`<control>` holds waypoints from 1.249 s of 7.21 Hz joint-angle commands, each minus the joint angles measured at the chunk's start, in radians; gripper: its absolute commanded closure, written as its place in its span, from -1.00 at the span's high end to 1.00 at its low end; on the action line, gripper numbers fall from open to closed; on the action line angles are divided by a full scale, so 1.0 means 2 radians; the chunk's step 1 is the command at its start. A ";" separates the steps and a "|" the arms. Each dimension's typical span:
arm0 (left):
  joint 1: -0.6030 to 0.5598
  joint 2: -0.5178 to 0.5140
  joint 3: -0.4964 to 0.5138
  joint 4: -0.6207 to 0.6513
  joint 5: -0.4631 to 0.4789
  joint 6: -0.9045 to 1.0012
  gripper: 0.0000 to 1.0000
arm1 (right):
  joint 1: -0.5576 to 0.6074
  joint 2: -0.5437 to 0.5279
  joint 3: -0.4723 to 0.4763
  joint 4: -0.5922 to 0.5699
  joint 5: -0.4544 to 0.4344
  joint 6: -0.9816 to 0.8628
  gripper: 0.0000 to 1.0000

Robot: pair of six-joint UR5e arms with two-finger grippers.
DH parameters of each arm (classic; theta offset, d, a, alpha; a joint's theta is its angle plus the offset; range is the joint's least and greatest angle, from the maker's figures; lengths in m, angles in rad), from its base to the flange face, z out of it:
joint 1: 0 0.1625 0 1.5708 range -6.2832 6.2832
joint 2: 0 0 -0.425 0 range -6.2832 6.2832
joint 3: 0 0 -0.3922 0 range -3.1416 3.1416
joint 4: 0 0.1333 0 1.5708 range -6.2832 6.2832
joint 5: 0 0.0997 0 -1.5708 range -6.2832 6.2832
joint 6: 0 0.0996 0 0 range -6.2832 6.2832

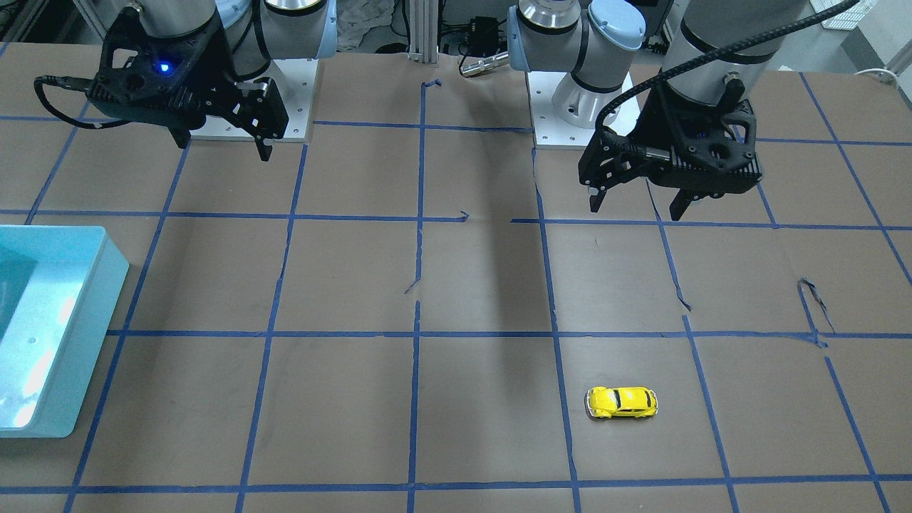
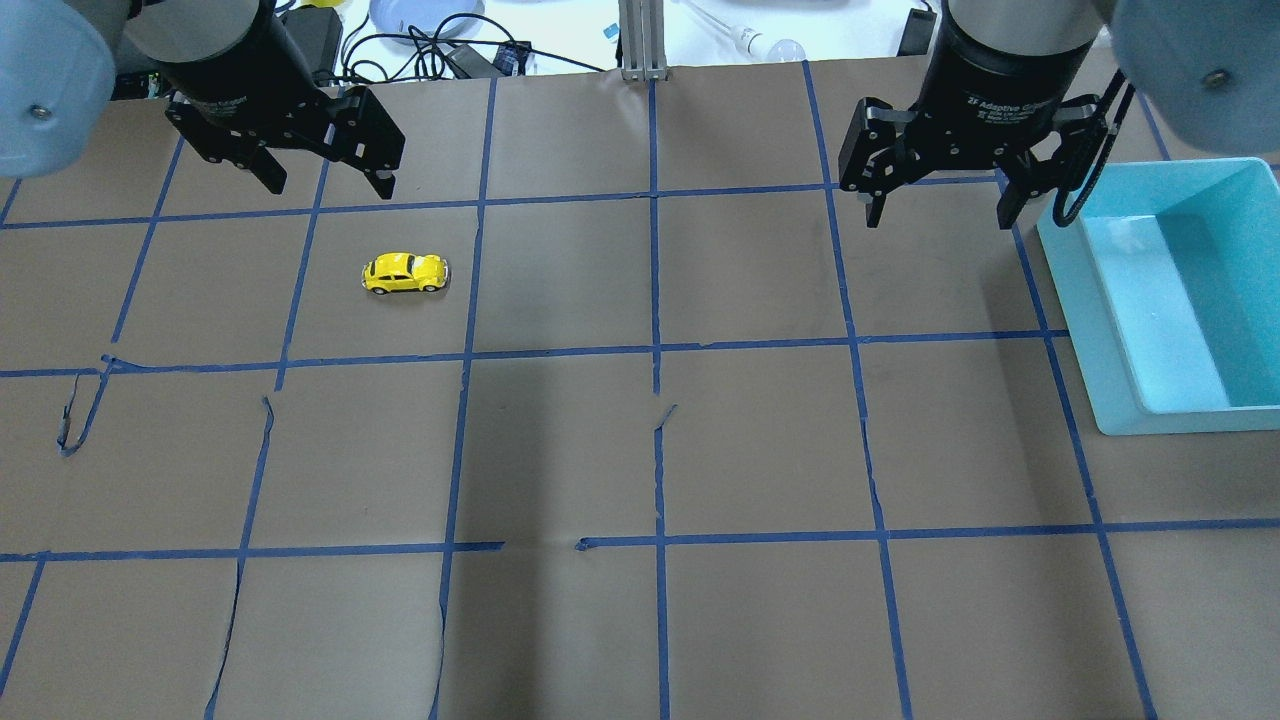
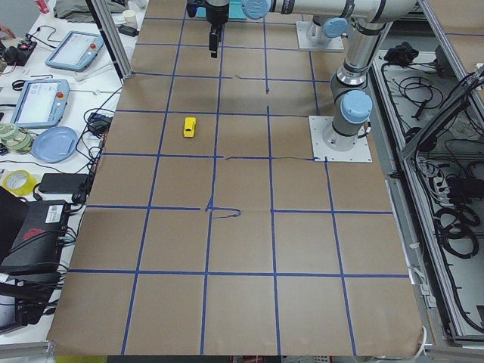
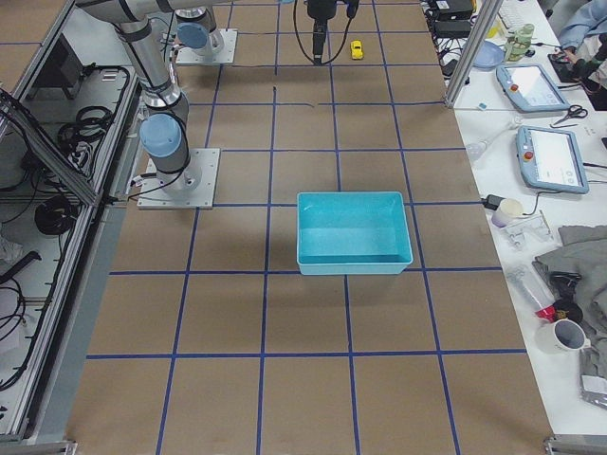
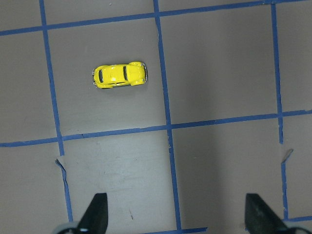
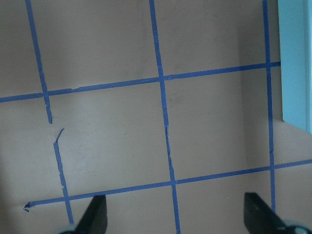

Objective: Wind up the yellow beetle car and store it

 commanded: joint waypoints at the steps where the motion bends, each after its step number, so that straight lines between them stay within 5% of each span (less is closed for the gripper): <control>1: 0.000 0.003 -0.016 0.004 0.003 0.001 1.00 | -0.001 -0.004 -0.004 -0.001 0.000 -0.001 1.00; 9: 0.005 -0.003 -0.027 0.016 0.003 0.001 1.00 | 0.001 0.040 0.030 -0.115 0.029 0.006 1.00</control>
